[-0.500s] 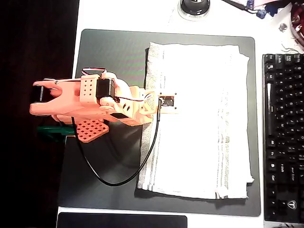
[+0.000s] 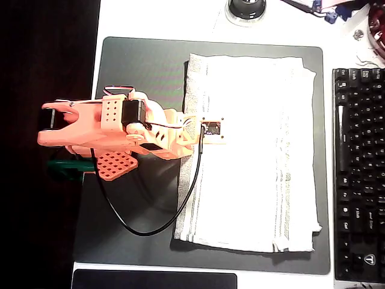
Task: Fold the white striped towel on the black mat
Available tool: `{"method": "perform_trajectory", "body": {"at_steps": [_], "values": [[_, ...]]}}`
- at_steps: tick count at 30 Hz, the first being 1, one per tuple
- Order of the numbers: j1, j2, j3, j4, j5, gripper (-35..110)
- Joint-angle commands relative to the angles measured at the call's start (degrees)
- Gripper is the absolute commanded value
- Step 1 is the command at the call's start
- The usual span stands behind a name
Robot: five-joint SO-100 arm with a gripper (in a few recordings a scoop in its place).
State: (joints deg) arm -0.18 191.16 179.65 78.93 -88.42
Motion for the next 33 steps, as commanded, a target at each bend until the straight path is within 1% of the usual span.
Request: {"method": "perform_trajectory", "body": {"at_steps": [1,28,33], "values": [[-0.09,1.32,1.23,0.7,-0.35,1],[-1.85,1.32,1.23,0.7,-0.35,1],[0.0,1.32,1.23,0.7,-0.35,1]]}}
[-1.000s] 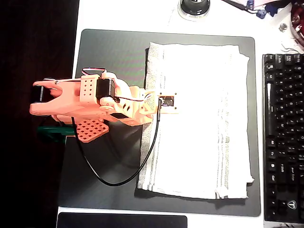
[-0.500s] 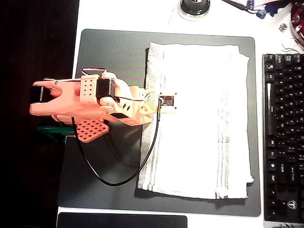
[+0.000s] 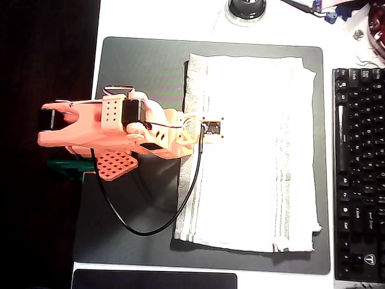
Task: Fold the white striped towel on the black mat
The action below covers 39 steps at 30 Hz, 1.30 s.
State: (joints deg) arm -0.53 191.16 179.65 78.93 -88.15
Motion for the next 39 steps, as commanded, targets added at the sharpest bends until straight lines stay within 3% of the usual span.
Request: {"method": "perform_trajectory", "body": {"at_steps": [1,30,39], "values": [[0.44,1.32,1.23,0.7,-0.62,1],[-4.83,1.32,1.23,0.7,-0.7,1],[-1.58,1.32,1.23,0.7,-0.7,1]]}}
